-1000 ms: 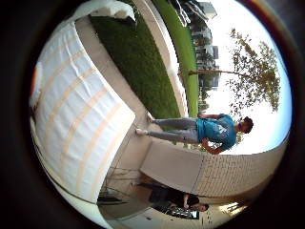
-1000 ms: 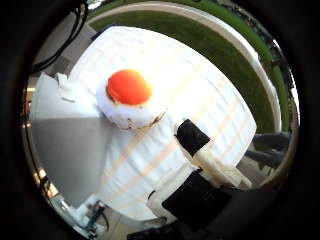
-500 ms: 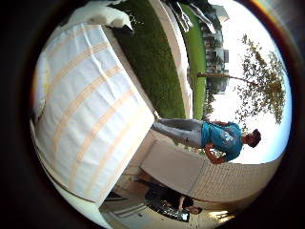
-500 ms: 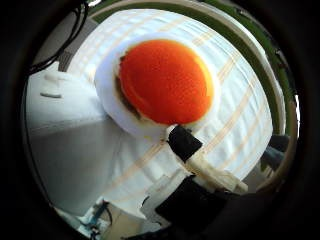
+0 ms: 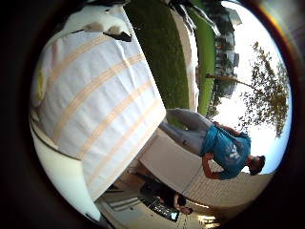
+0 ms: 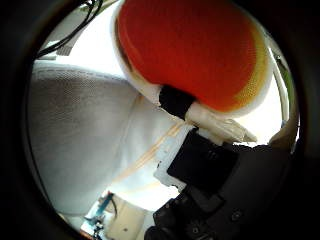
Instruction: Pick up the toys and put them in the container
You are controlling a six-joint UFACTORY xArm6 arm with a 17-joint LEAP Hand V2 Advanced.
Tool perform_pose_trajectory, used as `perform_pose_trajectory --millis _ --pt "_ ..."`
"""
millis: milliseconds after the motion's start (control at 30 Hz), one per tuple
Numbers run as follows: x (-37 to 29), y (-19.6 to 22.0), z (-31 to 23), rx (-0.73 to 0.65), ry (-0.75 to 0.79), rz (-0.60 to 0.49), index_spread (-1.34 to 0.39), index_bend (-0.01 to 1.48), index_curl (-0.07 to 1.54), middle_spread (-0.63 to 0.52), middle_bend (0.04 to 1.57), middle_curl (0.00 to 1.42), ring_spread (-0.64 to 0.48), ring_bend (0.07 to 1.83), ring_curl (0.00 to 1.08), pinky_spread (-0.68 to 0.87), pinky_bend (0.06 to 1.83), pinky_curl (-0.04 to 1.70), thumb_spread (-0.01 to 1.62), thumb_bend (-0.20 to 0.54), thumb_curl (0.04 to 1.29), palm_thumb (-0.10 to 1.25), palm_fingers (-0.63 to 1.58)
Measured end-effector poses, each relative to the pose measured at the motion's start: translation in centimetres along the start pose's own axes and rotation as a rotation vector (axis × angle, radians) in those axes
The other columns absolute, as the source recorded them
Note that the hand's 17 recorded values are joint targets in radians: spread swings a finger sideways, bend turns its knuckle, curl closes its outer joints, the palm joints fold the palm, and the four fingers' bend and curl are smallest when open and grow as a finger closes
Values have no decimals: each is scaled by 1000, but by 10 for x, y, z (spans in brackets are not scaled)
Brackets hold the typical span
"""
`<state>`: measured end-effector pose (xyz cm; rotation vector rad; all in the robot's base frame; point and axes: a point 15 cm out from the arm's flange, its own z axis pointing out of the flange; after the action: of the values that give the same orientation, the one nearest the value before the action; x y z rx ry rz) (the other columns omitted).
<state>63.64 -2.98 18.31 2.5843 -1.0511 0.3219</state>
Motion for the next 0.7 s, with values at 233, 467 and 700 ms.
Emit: perform_pose_trajectory --millis 233,467,700 --pt "7 18 -26 27 -44 56 -542 441 268 -175 1049 787 -22 1279 653 351 1222 600 1104 69 421 859 1139" --pt "9 75 -70 -20 -119 119 -700 670 383 -178 1193 889 -77 1349 723 263 1360 734 1094 42 516 957 1033" --pt "31 138 -142 6 -87 214 -788 774 508 -174 1274 940 -99 1409 775 214 1414 818 1100 -8 575 971 935"
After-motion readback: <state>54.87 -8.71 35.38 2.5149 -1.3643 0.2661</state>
